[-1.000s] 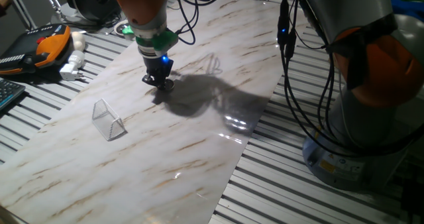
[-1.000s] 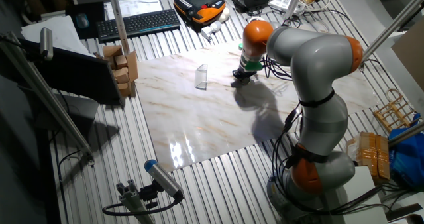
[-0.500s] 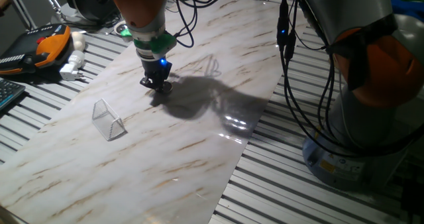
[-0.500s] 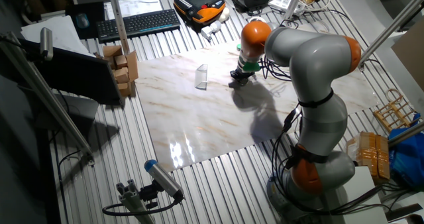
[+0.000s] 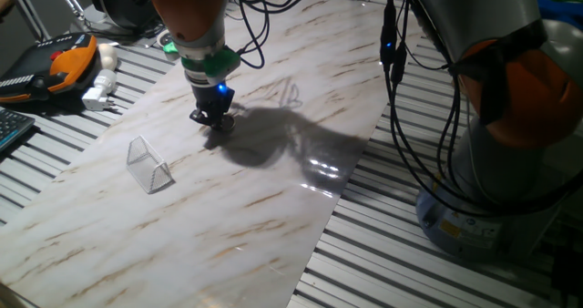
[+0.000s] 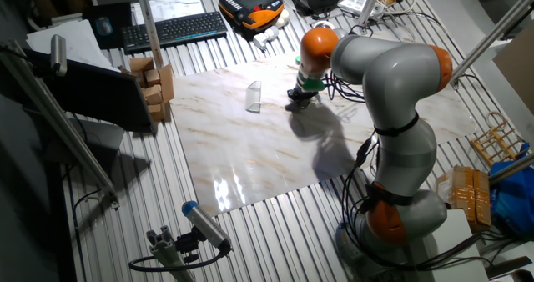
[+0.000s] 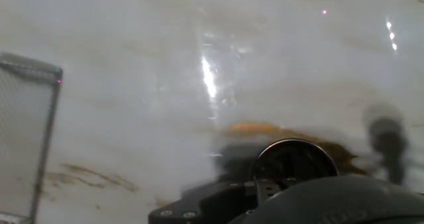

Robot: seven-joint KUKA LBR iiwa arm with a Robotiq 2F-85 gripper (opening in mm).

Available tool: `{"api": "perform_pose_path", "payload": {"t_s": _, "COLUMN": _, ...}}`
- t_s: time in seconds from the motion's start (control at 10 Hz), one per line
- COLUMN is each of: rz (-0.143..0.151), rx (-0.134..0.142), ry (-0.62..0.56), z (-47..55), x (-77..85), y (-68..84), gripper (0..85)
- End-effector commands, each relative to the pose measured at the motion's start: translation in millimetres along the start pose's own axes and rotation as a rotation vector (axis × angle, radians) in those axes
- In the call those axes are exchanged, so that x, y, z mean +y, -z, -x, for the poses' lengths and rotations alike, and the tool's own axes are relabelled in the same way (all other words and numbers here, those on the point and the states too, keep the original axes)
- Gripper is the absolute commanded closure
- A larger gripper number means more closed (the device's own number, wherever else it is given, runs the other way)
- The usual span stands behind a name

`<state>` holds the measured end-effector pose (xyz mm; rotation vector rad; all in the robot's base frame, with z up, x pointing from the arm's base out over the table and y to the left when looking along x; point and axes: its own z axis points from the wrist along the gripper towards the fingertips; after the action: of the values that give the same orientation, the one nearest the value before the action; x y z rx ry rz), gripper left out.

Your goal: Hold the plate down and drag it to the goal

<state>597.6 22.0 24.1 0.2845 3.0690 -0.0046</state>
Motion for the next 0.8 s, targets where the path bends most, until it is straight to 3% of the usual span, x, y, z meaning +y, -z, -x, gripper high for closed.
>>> {"api": "perform_pose_path", "payload": {"t_s": 0.0, "rz": 0.001, "rx": 0.0, "ry": -0.002, "z": -0.2, "x": 0.7, "y": 0.2, "gripper": 85.0}}
{"api": "perform_pose_path", "payload": {"t_s": 0.7, "rz": 0.001, "rx": 0.0, "ry": -0.015, "z": -1.8, "x": 13.6, "y": 1.7, "gripper": 85.0}}
